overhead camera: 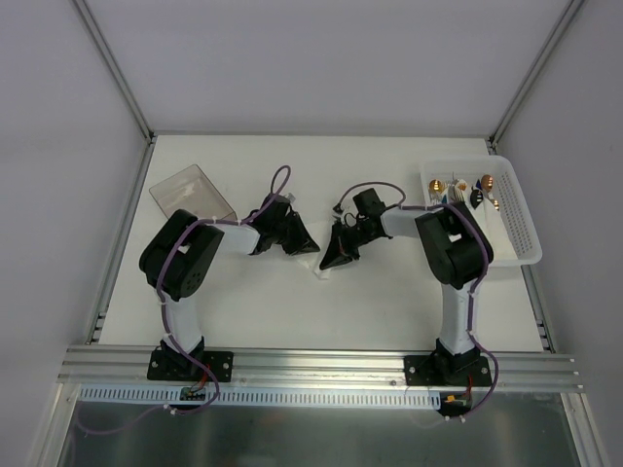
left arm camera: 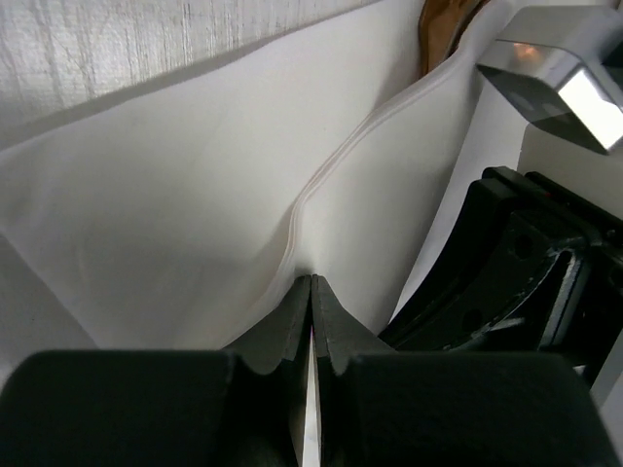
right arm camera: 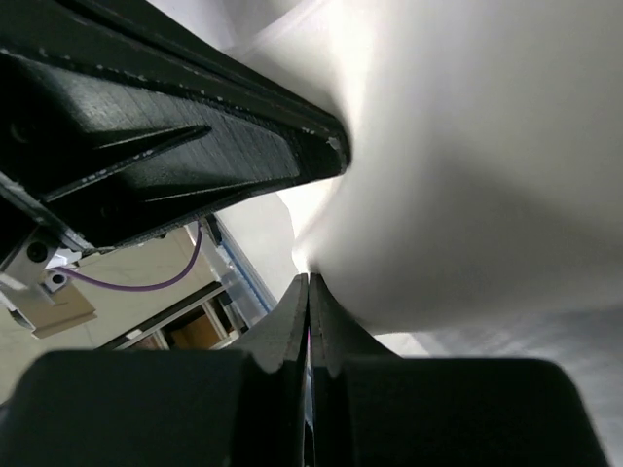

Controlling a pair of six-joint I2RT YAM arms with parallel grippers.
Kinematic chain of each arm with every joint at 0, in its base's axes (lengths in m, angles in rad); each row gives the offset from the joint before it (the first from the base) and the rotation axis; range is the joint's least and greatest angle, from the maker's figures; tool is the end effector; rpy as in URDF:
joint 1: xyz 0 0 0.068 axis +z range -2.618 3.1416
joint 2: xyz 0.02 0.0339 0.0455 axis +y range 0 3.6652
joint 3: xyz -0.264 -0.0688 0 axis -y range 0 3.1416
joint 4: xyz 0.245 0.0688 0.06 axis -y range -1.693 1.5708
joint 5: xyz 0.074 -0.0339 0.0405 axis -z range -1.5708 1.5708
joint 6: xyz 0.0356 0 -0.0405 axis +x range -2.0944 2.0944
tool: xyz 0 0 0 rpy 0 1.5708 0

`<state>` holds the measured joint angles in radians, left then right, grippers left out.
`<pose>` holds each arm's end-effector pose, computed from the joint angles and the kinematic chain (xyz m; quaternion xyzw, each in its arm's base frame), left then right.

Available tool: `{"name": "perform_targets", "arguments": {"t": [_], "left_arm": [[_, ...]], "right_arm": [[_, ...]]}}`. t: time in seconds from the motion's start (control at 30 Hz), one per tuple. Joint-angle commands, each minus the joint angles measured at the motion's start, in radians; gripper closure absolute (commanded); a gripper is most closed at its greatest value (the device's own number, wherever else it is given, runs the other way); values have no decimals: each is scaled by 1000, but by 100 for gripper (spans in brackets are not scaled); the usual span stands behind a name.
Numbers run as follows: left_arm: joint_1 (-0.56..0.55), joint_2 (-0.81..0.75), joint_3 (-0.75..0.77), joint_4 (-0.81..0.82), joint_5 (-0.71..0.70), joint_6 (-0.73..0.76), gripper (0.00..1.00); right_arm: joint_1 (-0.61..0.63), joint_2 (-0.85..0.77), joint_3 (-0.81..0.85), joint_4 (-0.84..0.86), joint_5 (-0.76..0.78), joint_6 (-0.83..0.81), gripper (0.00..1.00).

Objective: Place the utensils on the paper napkin and roll it up

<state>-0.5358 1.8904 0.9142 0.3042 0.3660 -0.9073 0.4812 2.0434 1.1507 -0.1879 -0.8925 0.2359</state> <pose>0.3149 -0.2018 0.1280 -0.0859 0.8850 -0.4052 0.2124 0.3293 0.2032 0.1104 -0.2110 0.8557 0.4689 0.0580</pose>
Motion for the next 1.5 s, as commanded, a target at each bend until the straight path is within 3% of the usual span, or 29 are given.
{"name": "perform_targets", "arguments": {"t": [0.0, 0.23, 0.47, 1.13, 1.3, 1.47], "left_arm": [[-1, -17, 17, -132, -18, 80, 98], [0, -7, 34, -162, -9, 114, 97], [0, -10, 41, -172, -12, 136, 97], [-1, -14, 57, -188, -9, 157, 94], [-3, -68, 34, -189, -35, 174, 91], [-7, -221, 3, -189, -68, 203, 80]], "right_arm": [[33, -21, -16, -1, 18, 57, 100], [-59, -95, 136, 1, 69, 74, 99], [-72, -34, 299, -91, 254, -44, 99], [-7, 109, 397, -261, 521, -277, 100], [0, 141, 437, -320, 578, -300, 100], [-1, 152, 442, -346, 586, -313, 100]]}}
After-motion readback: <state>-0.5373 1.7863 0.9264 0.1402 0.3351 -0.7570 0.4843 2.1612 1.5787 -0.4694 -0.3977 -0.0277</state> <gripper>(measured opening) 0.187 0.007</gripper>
